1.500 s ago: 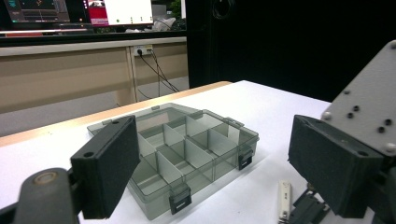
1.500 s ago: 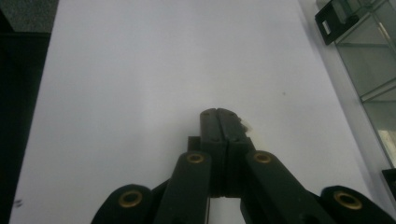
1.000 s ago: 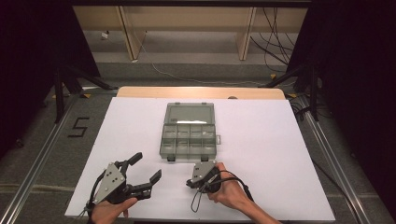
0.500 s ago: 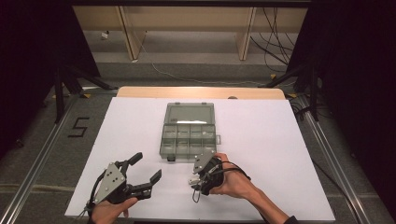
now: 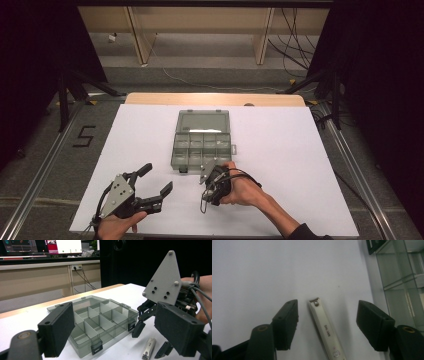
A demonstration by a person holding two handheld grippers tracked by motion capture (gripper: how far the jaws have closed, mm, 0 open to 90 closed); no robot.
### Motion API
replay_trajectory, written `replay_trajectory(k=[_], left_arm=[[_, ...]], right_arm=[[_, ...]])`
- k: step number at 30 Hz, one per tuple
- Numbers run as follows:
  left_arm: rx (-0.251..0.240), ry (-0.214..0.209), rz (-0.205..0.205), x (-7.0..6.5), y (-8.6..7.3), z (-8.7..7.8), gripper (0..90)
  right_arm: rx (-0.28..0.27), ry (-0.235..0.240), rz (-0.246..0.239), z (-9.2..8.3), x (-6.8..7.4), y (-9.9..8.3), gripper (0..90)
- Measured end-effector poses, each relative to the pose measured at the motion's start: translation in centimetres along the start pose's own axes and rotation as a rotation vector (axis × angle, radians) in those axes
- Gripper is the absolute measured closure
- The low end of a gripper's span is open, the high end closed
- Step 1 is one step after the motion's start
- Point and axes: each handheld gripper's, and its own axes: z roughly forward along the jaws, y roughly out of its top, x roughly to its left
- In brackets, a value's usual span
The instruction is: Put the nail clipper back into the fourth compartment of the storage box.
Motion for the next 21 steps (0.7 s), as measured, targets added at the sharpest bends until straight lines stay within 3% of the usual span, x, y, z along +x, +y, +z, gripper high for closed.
replay_trajectory(k=[7, 21], left_arm=[[-0.015, -0.01, 0.013, 0.11, 0.01, 0.13, 15.9], [-0.001, -0.002, 0.001, -0.02, 0.01, 0.03, 15.9]], right_arm=[[0.035, 0.026, -0.015, 0.26, -0.11, 0.13, 47.0], [0.08, 0.05, -0.024, 0.61, -0.39, 0.24, 64.6]])
